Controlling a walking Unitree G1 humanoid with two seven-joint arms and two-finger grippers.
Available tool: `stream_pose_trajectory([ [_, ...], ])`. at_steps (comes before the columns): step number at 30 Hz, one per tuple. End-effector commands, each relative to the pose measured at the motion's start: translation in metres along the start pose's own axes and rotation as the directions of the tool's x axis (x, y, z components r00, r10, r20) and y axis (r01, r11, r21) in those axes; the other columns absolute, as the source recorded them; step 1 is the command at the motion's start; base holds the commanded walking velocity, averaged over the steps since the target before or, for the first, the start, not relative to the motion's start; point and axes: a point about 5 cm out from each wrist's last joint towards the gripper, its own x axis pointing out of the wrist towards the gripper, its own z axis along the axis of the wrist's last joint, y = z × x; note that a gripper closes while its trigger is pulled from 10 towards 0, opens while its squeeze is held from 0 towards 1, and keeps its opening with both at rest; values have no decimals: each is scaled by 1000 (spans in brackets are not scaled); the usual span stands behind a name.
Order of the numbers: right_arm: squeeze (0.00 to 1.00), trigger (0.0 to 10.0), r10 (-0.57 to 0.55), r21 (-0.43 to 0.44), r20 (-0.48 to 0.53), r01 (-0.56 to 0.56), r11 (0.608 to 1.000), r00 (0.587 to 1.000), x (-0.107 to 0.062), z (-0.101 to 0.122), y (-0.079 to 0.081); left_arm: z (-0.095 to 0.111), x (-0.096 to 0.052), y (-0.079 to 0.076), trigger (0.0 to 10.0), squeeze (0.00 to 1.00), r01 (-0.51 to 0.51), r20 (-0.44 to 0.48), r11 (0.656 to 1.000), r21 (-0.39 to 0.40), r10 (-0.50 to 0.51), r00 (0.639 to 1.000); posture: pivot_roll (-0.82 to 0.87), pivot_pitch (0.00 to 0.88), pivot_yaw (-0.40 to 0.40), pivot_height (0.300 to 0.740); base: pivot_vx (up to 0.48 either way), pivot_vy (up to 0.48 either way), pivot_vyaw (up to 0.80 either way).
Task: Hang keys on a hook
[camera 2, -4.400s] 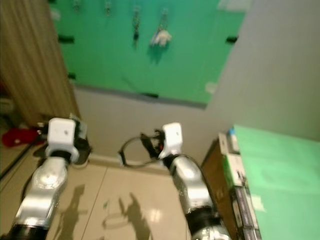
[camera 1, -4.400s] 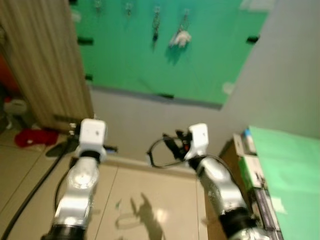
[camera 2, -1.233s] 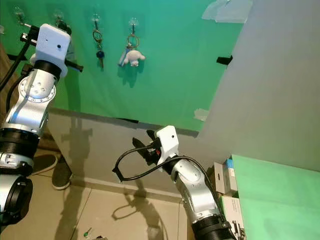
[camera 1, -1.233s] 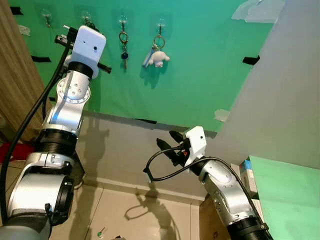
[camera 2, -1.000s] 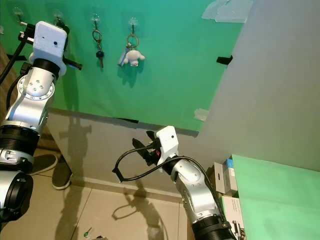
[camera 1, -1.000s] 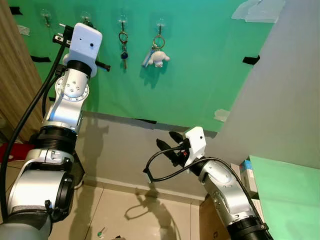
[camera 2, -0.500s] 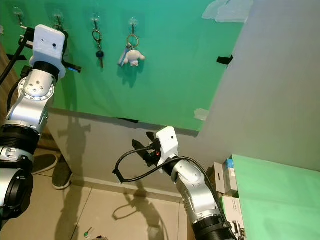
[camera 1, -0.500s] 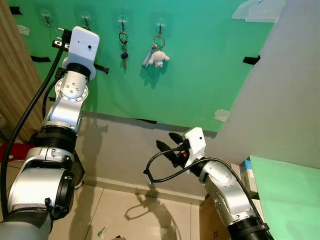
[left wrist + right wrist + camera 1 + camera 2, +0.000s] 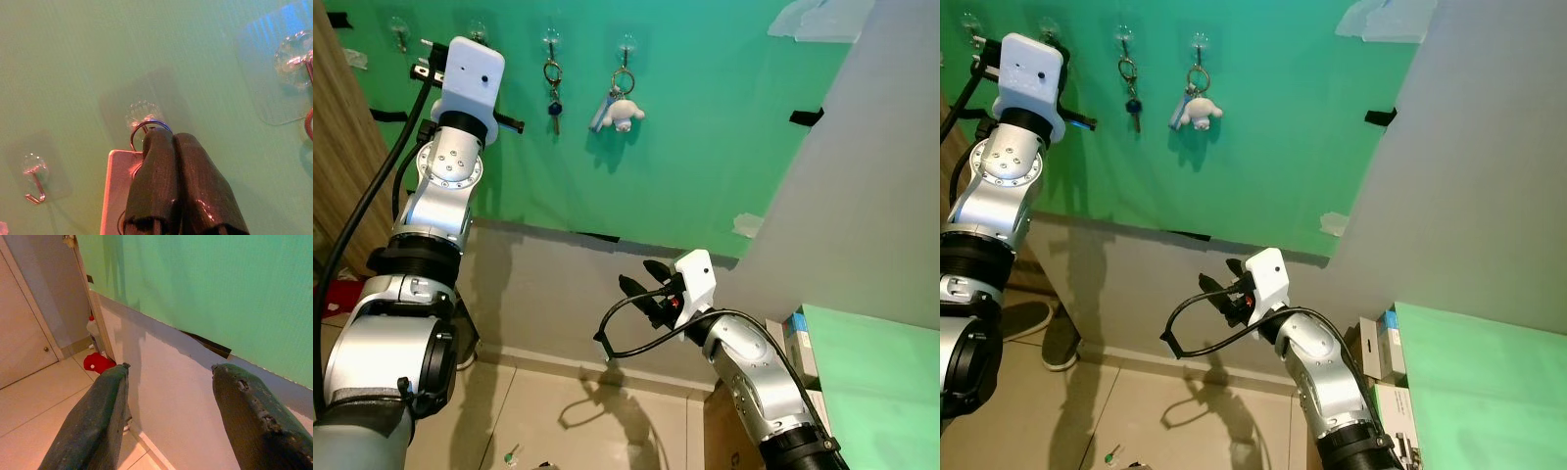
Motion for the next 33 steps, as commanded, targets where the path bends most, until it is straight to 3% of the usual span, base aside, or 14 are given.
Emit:
stream_pose_trajectory([
  [1, 0, 10000, -5, -4, 12, 5, 1000, 1000, -2, 4, -1, 4, 4, 4, 10000, 0, -14, 11, 1000, -4, 14, 1000, 3, 0, -27, 740, 0, 0, 0],
  [6, 0, 10000, -5, -3, 9, 5, 1000, 1000, -2, 4, -1, 5, 5, 5, 10000, 0, -15, 8, 1000, -8, 15, 1000, 3, 0, -27, 740, 0, 0, 0],
  [10, 0, 10000, -3, 1, 2, 3, 1000, 1000, -2, 3, -1, -3, 7, 6, 10000, 0, -27, -77, 993, -114, 19, 997, 0, 0, -27, 740, 0, 0, 0],
  [18, 0, 10000, -3, 2, -2, 3, 1000, 1000, -3, 3, -2, -6, 8, 7, 10000, 0, -24, -94, 992, -123, 12, 995, -1, 0, -30, 740, 0, 0, 0],
  [24, 0, 10000, -1, 3, -8, 1, 1000, 1000, -3, 3, -2, -5, 9, -1, 10000, 0, 51, -91, 983, -177, -68, 994, -2, 0, -31, 740, 0, 0, 0],
  [33, 0, 10000, -4, 6, -13, 4, 1000, 1000, -4, 2, -3, -2, 6, -16, 10000, 0, 108, -61, 981, -161, -119, 991, -2, 0, -31, 740, 0, 0, 0],
])
